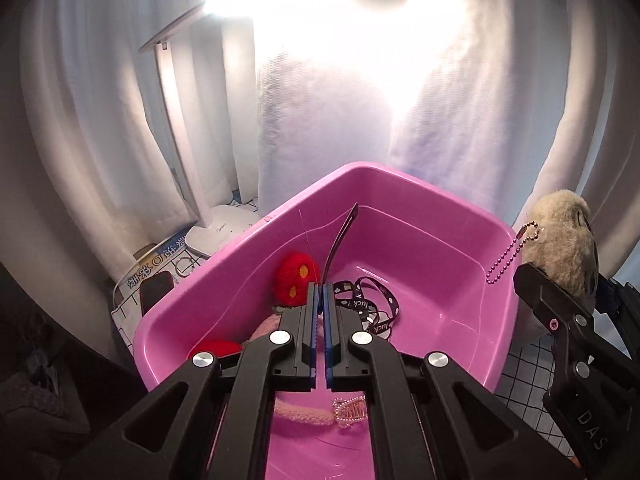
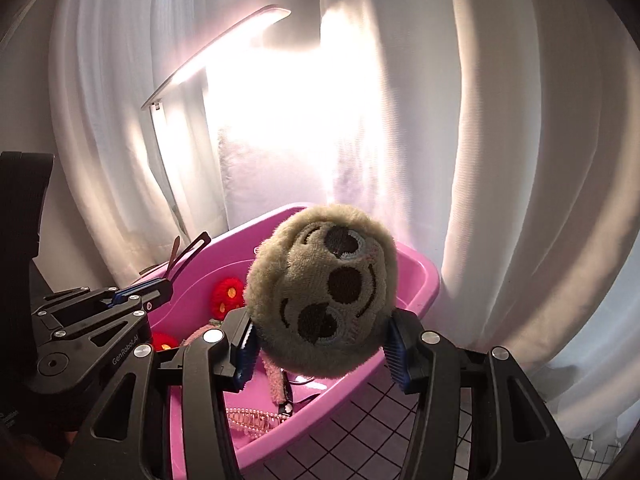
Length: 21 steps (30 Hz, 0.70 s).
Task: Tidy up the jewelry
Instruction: 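Lift the hair pin and sloth and carry both over the pink bin, then open both grippers to drop the hair pin and sloth into the bin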
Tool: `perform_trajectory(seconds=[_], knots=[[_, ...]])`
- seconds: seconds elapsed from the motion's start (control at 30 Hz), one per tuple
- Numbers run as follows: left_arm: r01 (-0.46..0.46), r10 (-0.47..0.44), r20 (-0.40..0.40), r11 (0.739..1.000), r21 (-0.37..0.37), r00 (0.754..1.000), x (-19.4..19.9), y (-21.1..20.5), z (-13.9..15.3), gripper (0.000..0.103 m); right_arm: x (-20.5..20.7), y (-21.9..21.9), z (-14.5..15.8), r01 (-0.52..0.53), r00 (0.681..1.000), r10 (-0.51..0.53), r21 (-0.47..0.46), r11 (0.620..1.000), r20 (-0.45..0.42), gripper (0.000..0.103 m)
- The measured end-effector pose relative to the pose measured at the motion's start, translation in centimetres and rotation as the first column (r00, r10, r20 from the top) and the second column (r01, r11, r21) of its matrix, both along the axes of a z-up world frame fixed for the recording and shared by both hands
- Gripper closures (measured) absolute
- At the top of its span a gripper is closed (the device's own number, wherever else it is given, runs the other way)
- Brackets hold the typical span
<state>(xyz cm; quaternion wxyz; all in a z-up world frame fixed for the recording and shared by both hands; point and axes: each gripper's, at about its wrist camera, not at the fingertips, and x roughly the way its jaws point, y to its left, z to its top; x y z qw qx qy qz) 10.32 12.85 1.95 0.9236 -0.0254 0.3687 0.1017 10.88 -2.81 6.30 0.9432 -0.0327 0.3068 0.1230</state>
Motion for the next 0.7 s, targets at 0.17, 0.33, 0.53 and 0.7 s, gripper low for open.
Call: perform_trajectory(seconds=[0.17, 0.33, 0.53, 0.7], knots=[[-0.039, 0.038, -0.06, 0.999, -0.018, 0.997, 0.5, 2.3, -1.9, 0.1, 2.3, 2.9, -1.9, -0.034, 0.997, 0.034, -0.007, 0.999, -0.071, 0.053], [-0.069, 0.065, -0.109, 0.997, -0.032, 0.992, 0.8, 3.7, -3.1, 0.1, 4.2, 4.4, -3.8, -0.032, 0.988, 0.028, -0.021, 0.999, -0.151, 0.053], [-0.087, 0.079, -0.154, 0.995, -0.047, 0.985, 1.2, 4.8, -4.2, 0.1, 6.0, 5.4, -5.1, -0.01, 0.974, -0.002, -0.052, 0.999, -0.227, 0.049], [-0.113, 0.099, -0.183, 0.991, -0.068, 0.978, 1.2, 5.7, -4.8, 0.097, 7.1, 6.2, -5.7, 0.001, 0.964, -0.02, -0.072, 0.997, -0.264, 0.041]])
